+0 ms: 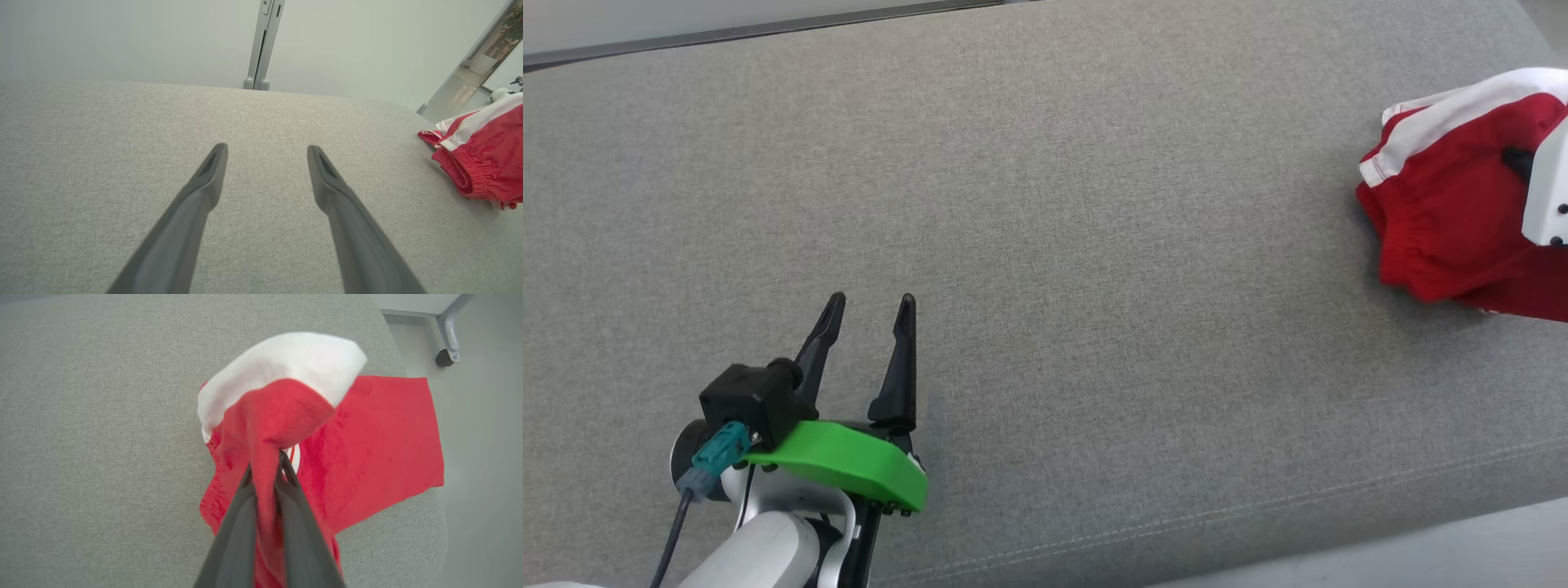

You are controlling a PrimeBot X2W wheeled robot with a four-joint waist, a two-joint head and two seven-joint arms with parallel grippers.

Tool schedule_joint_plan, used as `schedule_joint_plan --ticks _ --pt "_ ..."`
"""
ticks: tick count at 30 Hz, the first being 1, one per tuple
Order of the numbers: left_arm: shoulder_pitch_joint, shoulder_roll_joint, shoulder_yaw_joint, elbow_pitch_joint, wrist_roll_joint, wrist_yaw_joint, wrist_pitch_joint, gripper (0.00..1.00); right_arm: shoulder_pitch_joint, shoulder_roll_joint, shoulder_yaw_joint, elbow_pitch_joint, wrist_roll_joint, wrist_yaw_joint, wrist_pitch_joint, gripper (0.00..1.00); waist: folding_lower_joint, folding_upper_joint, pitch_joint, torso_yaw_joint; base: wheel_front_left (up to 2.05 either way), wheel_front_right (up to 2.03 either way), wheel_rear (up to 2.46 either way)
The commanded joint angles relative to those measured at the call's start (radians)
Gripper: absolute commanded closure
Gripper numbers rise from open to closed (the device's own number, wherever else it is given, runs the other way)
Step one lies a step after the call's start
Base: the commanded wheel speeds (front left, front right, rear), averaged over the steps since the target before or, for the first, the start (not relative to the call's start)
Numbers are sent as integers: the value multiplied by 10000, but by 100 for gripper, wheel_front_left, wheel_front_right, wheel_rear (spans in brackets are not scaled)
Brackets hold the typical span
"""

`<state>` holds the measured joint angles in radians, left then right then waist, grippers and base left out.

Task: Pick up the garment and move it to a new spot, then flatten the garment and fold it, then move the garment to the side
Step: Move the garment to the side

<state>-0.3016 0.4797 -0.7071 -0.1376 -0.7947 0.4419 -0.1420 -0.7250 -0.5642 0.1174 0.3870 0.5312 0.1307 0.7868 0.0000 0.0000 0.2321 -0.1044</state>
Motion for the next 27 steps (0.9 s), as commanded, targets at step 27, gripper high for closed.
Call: schedule_joint_plan --ticks 27 --pt "-2033 19 -649 -1082 1077 -73 929 0 -2841 -465 2208 2259 -323 -3 -2421 100 0 0 2171 -1199 0 0 0"
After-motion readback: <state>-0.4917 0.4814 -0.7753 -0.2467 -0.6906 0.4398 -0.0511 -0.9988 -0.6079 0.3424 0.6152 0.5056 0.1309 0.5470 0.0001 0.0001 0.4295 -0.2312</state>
